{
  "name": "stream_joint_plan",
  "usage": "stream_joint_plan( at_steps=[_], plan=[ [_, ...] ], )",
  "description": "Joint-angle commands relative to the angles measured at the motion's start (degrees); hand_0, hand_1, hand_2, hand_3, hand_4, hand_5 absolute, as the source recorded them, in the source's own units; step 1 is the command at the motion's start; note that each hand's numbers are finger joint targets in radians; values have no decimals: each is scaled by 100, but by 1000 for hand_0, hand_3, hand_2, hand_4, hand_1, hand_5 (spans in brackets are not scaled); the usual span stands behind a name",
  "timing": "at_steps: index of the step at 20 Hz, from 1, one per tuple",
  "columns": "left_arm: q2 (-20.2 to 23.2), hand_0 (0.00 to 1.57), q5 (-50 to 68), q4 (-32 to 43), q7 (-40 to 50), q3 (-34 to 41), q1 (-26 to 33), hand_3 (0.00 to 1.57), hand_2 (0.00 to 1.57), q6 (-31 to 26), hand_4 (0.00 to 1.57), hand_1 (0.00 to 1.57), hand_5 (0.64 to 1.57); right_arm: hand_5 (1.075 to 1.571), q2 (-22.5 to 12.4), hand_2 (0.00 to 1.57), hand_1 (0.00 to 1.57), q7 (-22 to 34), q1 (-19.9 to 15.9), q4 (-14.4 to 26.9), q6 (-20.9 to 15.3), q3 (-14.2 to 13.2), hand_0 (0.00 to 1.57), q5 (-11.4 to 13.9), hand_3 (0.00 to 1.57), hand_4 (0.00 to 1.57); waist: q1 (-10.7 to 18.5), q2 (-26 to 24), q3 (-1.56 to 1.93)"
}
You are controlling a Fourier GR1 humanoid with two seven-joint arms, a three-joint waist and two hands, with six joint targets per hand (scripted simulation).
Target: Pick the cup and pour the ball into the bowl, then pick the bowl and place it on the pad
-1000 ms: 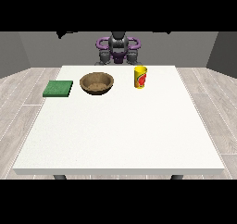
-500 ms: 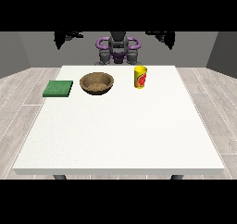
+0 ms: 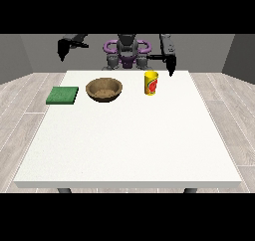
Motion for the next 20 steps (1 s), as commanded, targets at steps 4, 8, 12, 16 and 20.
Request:
stream_joint_plan(
  at_steps=[4, 8, 12, 16, 20],
  plan=[
    [-145, 0, -220, 1490, -1343, 134, -572, 0, 0, 374, 0, 0, 1530, 1570, -80, 0, 0, -648, -167, 458, 262, -156, 0, -6, 0, 0, -178, 483, 1],
    [33, 0, -122, 2088, -1502, 349, -1052, 0, 0, 374, 0, 0, 1517, 1570, -300, 0, 0, -1160, -219, 948, 636, -356, 0, -72, 0, 0, -223, 651, 3],
    [-88, 0, -281, 3021, -2075, 246, -1271, 0, 0, 449, 0, 0, 1520, 1571, -274, 0, 0, -623, -504, 1027, 426, -285, 0, -54, 0, 0, -109, 422, 0],
    [85, 0, -172, 3694, -2397, 532, -1565, 0, 0, 601, 0, 0, 1521, 1571, -238, 0, 0, -909, -280, 1085, 595, -234, 0, 18, 0, 0, -215, 412, 0],
    [85, 0, -115, 4257, -2899, 737, -1971, 0, 0, 766, 0, 0, 1526, 1571, -99, 0, 0, -854, -395, 665, 448, 2, 0, 165, 0, 0, -483, 843, -3]
  ],
)
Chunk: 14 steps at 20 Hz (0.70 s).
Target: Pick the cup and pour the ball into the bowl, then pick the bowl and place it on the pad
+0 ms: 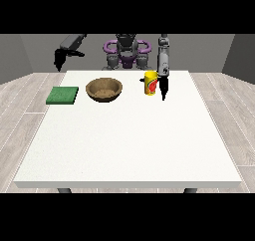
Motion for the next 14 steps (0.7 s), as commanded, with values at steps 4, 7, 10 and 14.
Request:
stream_joint_plan(
  at_steps=[4, 7, 10, 14],
  plan=[
    [56, 1018, -515, 534, -449, -176, -230, 888, 1101, 847, 1467, 1018, 776, 1570, -153, 0, 0, -97, -194, 20, 129, -86, 0, -57, 0, 0, -282, 212, 1],
    [-332, 1299, -935, 400, -610, -364, 71, 1571, 1571, 1893, 1428, 1299, 1255, 1570, -167, 0, 0, -63, -163, 240, 52, -106, 0, 41, 0, 0, -168, 66, 3],
    [-349, 1323, -834, 562, -710, -427, 150, 1571, 1571, 2034, 1477, 1323, 1250, 1570, -545, 0, 0, 97, -362, 268, 363, -415, 0, -341, 0, 0, -351, 138, 0],
    [-175, 1316, -1149, 600, -10, -603, 44, 1571, 1571, 1947, 1496, 1316, 1256, 1570, -449, 0, 0, 397, -48, 415, 326, -350, 0, -304, 0, 0, -80, -645, 3]
  ],
)
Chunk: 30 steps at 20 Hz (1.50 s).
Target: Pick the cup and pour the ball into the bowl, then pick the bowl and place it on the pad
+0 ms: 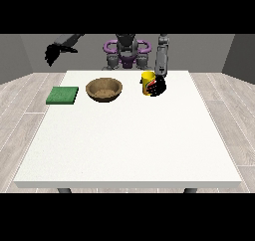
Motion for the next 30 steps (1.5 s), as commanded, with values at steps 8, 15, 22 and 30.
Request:
stream_joint_plan(
  at_steps=[8, 15, 22, 30],
  plan=[
    [1831, 1450, -1529, 49, 2810, -819, -1147, 1571, 1571, 203, 1571, 1450, 1291, 1569, -219, 0, 0, 469, 16, 862, 72, -158, 0, -40, 0, 0, 390, -1241, -36],
    [1363, 1495, -2605, -45, 4245, -1569, -1698, 1571, 1571, 611, 1530, 1495, 1287, 1568, -17, 0, 0, -89, 131, 1295, 142, -78, 0, 136, 0, 0, 349, -1182, -48],
    [1072, 1490, -3529, -209, 5317, -2080, -1924, 1571, 1571, 675, 1512, 1490, 1267, 1569, -372, 0, 0, -116, 126, 1680, 516, -338, 0, -84, 0, 0, 384, -1344, -49],
    [839, 1554, -5454, 108, 6846, -3306, -2937, 1571, 1571, 476, 1571, 1554, 1244, 1571, -490, 0, 0, -174, 31, 2021, 682, -334, 0, -48, 0, 0, 235, -1601, -35]
  ],
)
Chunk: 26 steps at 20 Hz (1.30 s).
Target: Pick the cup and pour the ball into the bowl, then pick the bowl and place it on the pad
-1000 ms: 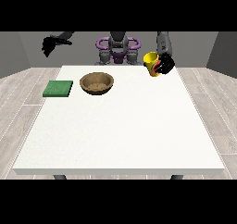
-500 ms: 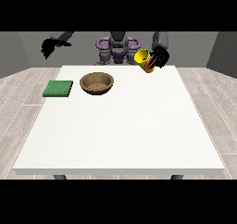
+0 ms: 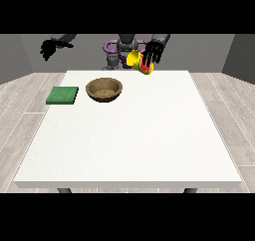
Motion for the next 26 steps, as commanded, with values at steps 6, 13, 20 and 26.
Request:
stream_joint_plan(
  at_steps=[6, 13, 20, 26],
  plan=[
    [-639, 1482, -2035, 296, 980, -1614, -572, 1571, 1571, -756, 1571, 1482, 1204, 1571, -176, 0, 0, -206, -116, 345, 92, -114, 0, 24, 0, 0, -32, -137, -1],
    [-1015, 1522, -3381, 733, 1338, -2752, -1071, 1571, 1571, -1854, 1510, 1522, 1221, 1570, -105, 0, 0, -43, -343, 500, 155, -11, 0, 7, 0, 0, -126, -108, -1],
    [-1323, 1449, -4074, 497, 1249, -3282, -956, 1571, 1571, -2574, 1529, 1449, 1137, 1571, -300, 0, 0, -306, -311, 776, 214, -234, 0, -45, 0, 0, 169, -142, -6],
    [-1034, 1449, -3809, 318, 984, -2494, -1174, 1571, 1571, -2327, 1535, 1449, 1136, 1567, 250, 0, 0, 301, -459, 521, -282, 49, 0, -27, 0, 0, 218, -85, -12]
  ],
)
